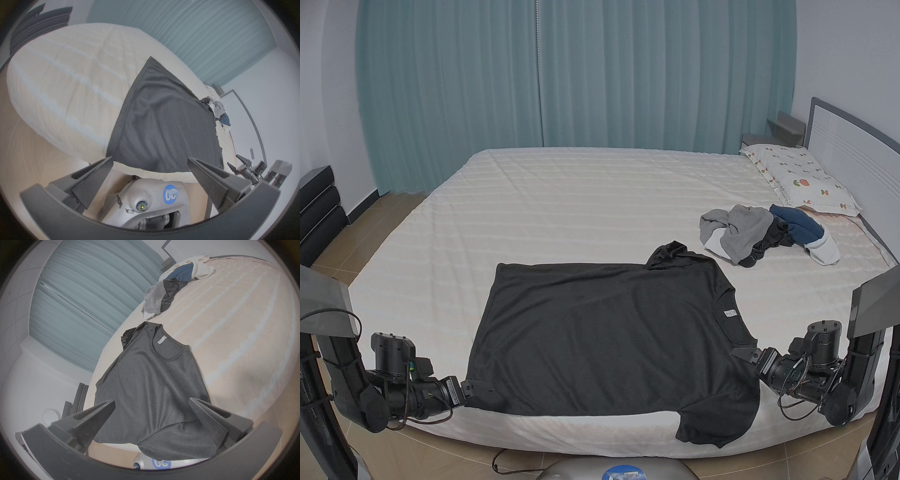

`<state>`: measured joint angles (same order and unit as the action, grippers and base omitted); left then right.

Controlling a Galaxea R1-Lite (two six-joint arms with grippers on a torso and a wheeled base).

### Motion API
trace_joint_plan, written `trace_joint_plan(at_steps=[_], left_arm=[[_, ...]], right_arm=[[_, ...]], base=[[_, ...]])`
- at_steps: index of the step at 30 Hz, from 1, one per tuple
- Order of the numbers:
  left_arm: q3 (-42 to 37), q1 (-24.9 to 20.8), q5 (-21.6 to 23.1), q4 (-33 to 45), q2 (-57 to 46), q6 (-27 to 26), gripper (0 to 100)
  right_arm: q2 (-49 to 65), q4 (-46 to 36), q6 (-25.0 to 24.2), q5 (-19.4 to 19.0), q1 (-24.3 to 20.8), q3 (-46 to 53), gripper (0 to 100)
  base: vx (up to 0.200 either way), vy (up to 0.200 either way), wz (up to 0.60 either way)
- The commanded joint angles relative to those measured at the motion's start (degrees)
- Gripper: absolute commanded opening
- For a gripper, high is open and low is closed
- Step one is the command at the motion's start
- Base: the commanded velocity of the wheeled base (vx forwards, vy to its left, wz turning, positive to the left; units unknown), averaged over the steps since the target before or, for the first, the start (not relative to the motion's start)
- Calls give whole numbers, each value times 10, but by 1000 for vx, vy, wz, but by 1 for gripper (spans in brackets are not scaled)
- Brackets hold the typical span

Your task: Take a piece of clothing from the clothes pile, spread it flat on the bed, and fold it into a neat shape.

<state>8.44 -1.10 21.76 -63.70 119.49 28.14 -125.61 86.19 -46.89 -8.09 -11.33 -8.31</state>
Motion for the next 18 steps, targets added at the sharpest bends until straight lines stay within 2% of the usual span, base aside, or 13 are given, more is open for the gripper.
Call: trace_joint_plan(at_steps=[1, 9, 12, 18], left_arm=[[-20, 56, 39, -42, 44, -62, 100], [-18, 54, 41, -93, 95, -122, 100], [-3, 49, 57, -95, 97, -153, 100], [32, 49, 72, -90, 123, -165, 100]], right_arm=[[-3, 0, 0, -4, 0, 2, 100], [-4, 0, -1, -5, -1, 3, 100], [-5, 0, -1, -10, -2, 3, 100], [-6, 0, -1, -16, -1, 6, 100]], base=[[0, 0, 0], [0, 0, 0], [0, 0, 0], [0, 0, 0]])
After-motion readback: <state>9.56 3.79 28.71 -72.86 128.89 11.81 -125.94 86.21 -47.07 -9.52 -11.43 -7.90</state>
